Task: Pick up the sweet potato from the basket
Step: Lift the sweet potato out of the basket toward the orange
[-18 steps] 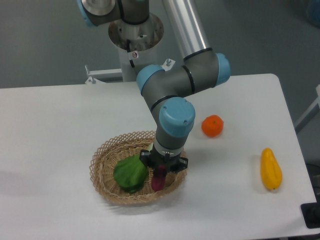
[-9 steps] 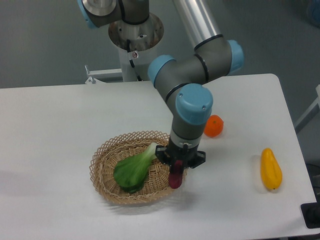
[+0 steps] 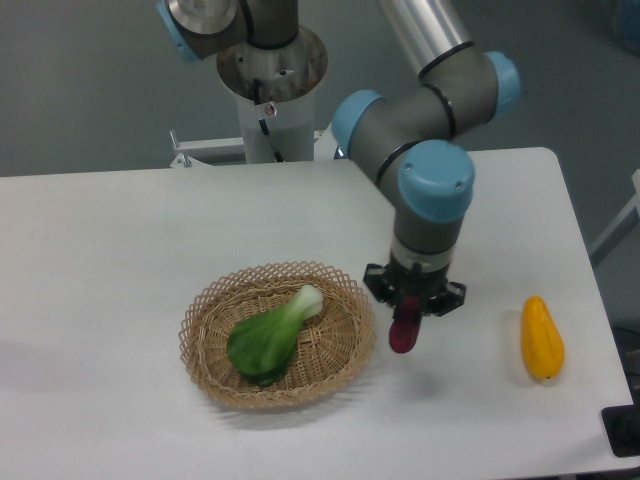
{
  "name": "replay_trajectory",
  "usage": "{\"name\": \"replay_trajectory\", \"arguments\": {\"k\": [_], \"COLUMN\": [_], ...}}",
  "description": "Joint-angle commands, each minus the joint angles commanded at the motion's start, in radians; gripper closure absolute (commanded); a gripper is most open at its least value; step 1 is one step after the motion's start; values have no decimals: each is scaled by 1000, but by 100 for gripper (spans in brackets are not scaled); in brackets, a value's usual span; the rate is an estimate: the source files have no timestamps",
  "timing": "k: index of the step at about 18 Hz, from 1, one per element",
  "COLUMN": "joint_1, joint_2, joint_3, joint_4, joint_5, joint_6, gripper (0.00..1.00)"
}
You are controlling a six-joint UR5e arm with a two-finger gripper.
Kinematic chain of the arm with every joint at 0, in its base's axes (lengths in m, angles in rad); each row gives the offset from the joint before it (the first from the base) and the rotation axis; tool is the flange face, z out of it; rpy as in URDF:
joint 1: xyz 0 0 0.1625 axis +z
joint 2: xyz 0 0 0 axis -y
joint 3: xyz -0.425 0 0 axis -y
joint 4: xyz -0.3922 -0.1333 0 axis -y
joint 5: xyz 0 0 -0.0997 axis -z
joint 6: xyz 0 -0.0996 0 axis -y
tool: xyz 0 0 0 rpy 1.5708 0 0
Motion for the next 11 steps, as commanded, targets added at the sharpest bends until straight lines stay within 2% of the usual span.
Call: {"name": "replay_trajectory", "arguments": {"k": [5, 11], "joint_1": [40, 66], "joint_2": [8, 12], "joint_3": [-3, -15], "joint_4": [0, 2], "joint_5": [0, 2], "joint_6": [147, 256], "gripper": [72, 68]}}
